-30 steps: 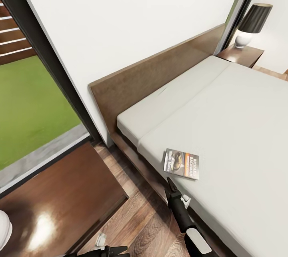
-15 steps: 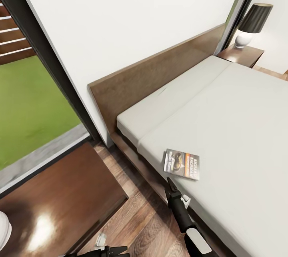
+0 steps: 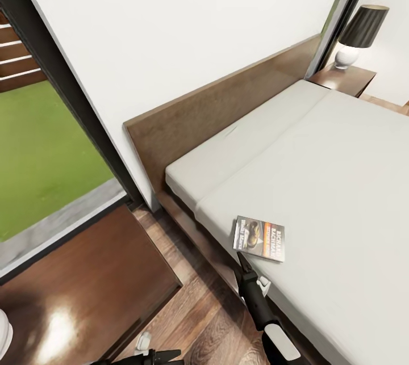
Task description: In the bedroom, move the book from the bed onto either nightstand, and place the two sandals side by side next to the bed.
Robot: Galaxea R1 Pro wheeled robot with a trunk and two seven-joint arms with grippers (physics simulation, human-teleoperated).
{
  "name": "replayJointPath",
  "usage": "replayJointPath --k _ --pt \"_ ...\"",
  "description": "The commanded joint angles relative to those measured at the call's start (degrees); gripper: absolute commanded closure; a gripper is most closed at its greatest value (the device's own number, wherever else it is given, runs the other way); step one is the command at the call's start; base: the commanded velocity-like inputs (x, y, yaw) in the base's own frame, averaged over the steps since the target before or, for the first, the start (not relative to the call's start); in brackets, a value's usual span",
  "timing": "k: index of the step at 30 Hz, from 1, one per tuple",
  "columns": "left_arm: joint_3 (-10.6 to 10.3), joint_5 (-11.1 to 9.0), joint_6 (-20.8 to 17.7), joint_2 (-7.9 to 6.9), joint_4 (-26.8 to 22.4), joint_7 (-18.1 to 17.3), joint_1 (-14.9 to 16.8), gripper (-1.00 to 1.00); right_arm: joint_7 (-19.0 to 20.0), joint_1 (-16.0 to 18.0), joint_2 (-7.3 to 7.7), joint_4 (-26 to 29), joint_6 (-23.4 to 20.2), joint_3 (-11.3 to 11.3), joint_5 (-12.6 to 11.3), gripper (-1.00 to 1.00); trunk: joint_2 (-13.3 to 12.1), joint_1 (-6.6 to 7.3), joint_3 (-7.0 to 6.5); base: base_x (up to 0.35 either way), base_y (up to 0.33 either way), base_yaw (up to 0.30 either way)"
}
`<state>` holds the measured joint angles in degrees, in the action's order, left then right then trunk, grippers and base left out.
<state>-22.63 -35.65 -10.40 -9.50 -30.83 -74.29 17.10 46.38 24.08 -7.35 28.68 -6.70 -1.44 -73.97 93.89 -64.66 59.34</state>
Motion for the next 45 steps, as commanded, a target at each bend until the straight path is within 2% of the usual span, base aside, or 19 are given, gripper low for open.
replayJointPath --k 1,45 --pt "-0.39 -0.57 -0.59 -0.08 -0.02 -0.06 0.04 -1.00 0.20 0.02 -0.03 -0.03 -0.60 -0.15 -0.47 -1.00 0.02 0.00 0.03 0.001 0.000 0.000" --pt "-0.39 -0.57 -0.58 -0.05 -0.02 -0.07 0.04 -1.00 0.28 0.01 0.00 0.18 -0.69 -0.15 -0.47 -1.00 0.02 0.00 0.03 0.051 -0.005 0.000"
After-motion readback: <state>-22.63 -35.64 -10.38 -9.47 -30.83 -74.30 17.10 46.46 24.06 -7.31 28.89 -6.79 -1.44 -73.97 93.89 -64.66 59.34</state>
